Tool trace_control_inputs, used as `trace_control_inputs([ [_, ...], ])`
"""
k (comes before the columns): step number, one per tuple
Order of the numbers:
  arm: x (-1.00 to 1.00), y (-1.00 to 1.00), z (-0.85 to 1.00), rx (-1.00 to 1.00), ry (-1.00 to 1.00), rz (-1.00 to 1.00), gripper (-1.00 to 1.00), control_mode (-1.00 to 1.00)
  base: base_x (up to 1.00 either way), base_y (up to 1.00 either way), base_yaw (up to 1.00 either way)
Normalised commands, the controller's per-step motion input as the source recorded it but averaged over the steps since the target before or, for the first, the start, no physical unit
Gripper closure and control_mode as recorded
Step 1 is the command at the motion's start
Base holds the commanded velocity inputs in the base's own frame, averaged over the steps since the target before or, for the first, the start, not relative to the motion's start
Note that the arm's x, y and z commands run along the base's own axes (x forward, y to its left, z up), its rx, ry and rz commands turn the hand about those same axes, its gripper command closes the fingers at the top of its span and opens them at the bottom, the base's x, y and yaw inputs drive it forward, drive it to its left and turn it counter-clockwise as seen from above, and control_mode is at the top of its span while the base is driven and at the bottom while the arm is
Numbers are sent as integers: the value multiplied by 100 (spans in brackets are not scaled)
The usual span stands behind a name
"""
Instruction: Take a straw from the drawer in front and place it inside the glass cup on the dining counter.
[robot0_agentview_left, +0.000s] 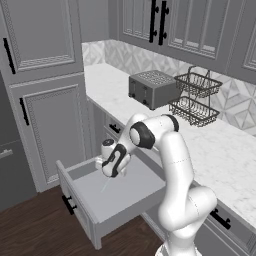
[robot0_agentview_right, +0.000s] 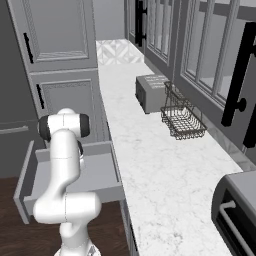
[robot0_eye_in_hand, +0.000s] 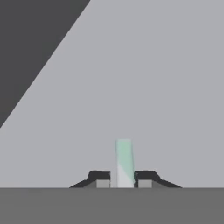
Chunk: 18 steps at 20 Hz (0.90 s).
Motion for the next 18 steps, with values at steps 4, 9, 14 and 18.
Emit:
trace_control_inputs([
  [4, 0, 0, -5, -1, 3, 0, 100, -100, 0, 0, 0],
  [9, 0, 0, -7, -1, 0, 0, 100, -100, 0, 0, 0],
  [14, 0, 0, 13, 0, 0, 0, 100, -100, 0, 0, 0],
  [18, -1, 0, 51, 0, 0, 0, 100, -100, 0, 0, 0],
])
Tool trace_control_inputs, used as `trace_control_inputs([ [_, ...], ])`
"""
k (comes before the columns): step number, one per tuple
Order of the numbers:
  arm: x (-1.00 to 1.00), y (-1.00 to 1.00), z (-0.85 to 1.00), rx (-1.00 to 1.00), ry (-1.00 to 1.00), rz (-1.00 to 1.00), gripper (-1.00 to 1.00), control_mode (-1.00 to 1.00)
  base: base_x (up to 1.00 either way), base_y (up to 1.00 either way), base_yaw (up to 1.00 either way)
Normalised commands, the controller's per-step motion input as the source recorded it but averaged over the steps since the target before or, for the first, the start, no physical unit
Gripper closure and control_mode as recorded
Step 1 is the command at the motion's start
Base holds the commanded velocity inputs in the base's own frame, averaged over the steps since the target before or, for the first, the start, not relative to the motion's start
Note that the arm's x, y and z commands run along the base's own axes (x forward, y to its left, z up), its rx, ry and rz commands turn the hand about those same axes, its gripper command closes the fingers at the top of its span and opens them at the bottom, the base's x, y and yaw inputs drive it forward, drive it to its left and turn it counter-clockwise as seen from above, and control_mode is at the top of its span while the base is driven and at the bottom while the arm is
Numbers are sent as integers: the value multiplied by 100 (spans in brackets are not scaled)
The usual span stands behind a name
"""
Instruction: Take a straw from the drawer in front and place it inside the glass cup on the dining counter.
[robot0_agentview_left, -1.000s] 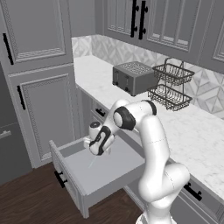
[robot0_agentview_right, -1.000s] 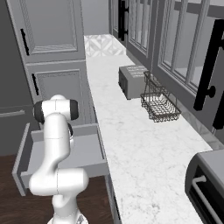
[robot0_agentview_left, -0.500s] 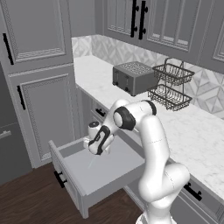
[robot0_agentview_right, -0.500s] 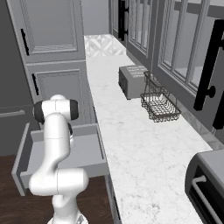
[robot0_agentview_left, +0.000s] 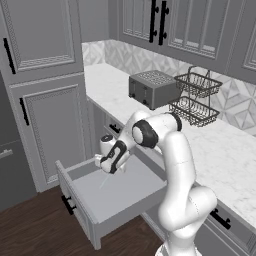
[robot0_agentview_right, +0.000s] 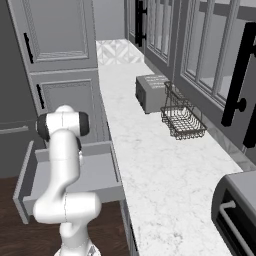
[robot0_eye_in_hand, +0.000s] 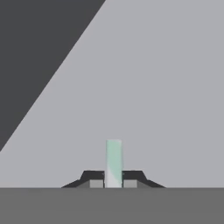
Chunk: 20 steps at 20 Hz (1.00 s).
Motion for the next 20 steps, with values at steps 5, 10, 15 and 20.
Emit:
trace_control_inputs([
  [5, -25, 0, 80, 0, 0, 0, 100, -100, 0, 0, 0],
  [10, -34, -1, 92, 0, -1, 0, 100, -100, 0, 0, 0],
  [15, -44, -4, 86, -3, -10, 0, 100, -100, 0, 0, 0],
  [20, -46, -11, 91, -2, -15, 0, 100, -100, 0, 0, 0],
])
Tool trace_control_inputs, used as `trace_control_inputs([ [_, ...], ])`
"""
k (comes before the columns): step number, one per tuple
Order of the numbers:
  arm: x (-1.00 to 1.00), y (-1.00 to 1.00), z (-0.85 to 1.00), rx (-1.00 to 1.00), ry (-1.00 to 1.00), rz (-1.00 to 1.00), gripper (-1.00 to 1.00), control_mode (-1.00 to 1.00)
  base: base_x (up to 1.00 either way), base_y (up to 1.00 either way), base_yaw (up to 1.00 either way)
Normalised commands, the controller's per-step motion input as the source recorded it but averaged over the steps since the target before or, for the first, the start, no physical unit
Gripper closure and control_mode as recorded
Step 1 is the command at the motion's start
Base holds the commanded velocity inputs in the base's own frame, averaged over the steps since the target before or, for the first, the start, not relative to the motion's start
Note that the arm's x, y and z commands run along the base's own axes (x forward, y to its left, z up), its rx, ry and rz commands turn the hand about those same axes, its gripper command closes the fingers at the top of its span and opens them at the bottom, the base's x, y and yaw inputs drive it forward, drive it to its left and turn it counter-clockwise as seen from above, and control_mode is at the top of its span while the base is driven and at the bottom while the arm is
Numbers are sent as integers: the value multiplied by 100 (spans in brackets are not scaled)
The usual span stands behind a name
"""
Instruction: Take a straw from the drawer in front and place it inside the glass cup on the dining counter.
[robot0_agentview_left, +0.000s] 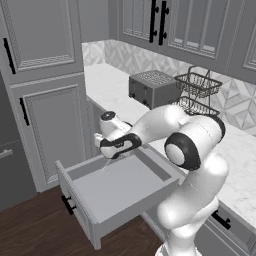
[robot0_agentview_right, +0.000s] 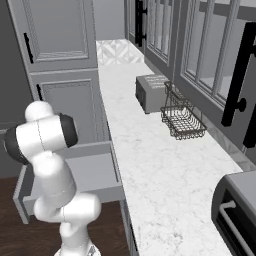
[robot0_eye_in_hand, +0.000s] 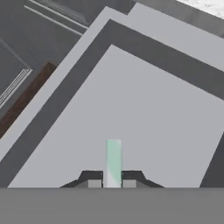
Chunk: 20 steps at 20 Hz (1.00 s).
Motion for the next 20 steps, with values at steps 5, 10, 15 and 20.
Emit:
trace_control_inputs([
  [5, -50, -16, 89, 0, -22, 0, 100, -100, 0, 0, 0],
  [10, -50, -18, 87, 0, -20, 0, 100, -100, 0, 0, 0],
  [15, -39, -34, 80, 1, -14, 0, 100, -100, 0, 0, 0],
  [20, -13, -27, 65, 1, -4, 1, 100, -100, 0, 0, 0],
])
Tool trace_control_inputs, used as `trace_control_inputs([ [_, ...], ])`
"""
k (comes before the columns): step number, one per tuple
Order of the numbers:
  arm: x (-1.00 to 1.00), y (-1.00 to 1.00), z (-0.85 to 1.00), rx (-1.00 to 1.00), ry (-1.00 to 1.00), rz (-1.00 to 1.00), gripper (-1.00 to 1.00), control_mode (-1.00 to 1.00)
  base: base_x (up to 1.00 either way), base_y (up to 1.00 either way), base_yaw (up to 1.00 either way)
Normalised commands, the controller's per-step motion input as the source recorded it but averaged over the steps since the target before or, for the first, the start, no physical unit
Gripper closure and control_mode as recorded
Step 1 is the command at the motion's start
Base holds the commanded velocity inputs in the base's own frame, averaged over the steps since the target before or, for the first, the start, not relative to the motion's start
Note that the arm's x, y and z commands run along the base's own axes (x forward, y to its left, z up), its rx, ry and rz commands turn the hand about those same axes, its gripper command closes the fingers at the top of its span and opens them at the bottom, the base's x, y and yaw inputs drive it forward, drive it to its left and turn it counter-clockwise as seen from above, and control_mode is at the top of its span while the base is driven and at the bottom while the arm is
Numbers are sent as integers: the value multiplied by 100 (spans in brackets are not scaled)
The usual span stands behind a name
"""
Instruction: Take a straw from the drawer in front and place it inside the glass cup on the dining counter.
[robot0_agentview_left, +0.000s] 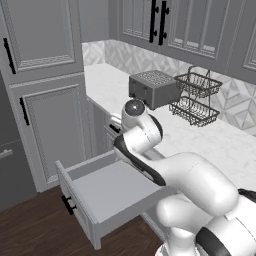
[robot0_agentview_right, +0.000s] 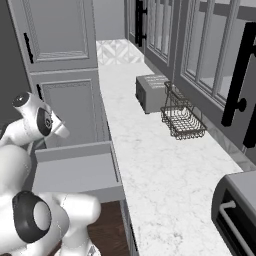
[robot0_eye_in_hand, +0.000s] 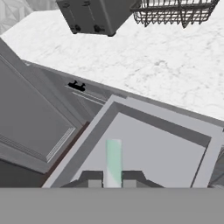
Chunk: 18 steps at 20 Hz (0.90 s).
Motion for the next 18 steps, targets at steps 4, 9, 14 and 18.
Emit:
trace_control_inputs([
  [4, -12, -24, 37, 1, 0, 0, 100, -100, 0, 0, 0],
  [9, -2, -16, 22, 0, 0, 0, 100, -100, 0, 0, 0],
  [14, 0, 0, 0, 0, 0, 0, 100, 100, 0, 0, 0],
  [18, 0, 0, 0, 0, 0, 0, 100, 100, -46, 7, 12],
])
